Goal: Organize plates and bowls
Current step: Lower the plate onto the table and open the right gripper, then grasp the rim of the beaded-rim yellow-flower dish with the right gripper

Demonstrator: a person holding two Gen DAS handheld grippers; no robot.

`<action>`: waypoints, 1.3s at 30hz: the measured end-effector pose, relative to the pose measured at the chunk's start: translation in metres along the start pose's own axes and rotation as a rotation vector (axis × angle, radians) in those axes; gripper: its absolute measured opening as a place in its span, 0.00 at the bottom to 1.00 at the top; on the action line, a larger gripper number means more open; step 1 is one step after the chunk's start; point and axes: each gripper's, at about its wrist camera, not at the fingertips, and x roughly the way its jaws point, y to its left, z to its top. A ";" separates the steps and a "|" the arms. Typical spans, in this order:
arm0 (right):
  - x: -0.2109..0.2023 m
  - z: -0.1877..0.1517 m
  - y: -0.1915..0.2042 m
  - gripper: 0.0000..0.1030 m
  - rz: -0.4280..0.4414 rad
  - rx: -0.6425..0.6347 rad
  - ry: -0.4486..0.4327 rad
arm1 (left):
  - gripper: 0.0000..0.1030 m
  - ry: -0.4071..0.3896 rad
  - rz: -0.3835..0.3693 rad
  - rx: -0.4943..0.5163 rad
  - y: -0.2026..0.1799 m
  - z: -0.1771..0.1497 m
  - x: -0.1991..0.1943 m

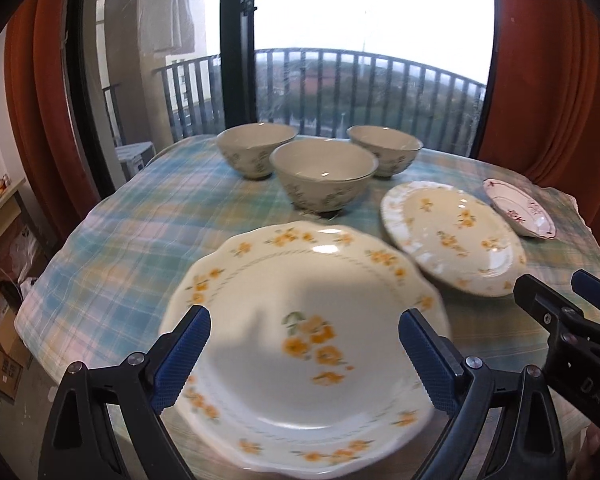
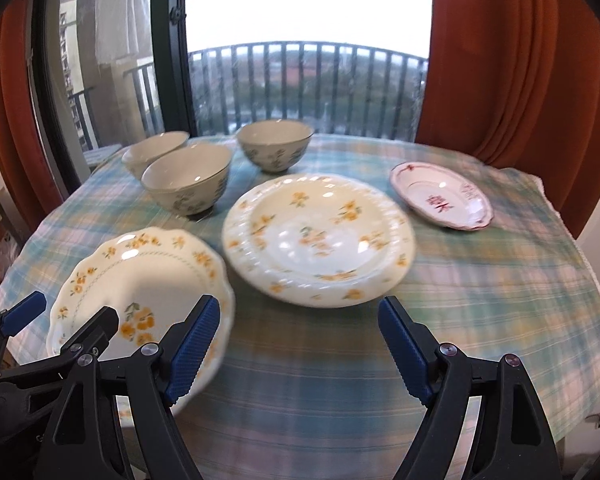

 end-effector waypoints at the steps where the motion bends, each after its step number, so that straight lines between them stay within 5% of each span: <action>1: -0.002 0.000 -0.006 0.81 0.012 -0.001 -0.008 | 0.94 0.000 -0.001 0.002 -0.007 0.002 -0.001; 14: 0.013 0.020 -0.076 0.81 0.034 0.074 -0.016 | 0.98 0.010 -0.004 0.084 -0.081 0.028 0.018; 27: 0.083 0.049 -0.095 0.81 0.011 0.123 0.057 | 0.97 0.092 0.055 0.173 -0.117 0.070 0.096; 39: 0.149 0.065 -0.098 0.81 0.008 0.131 0.142 | 0.84 0.303 -0.009 0.134 -0.119 0.078 0.165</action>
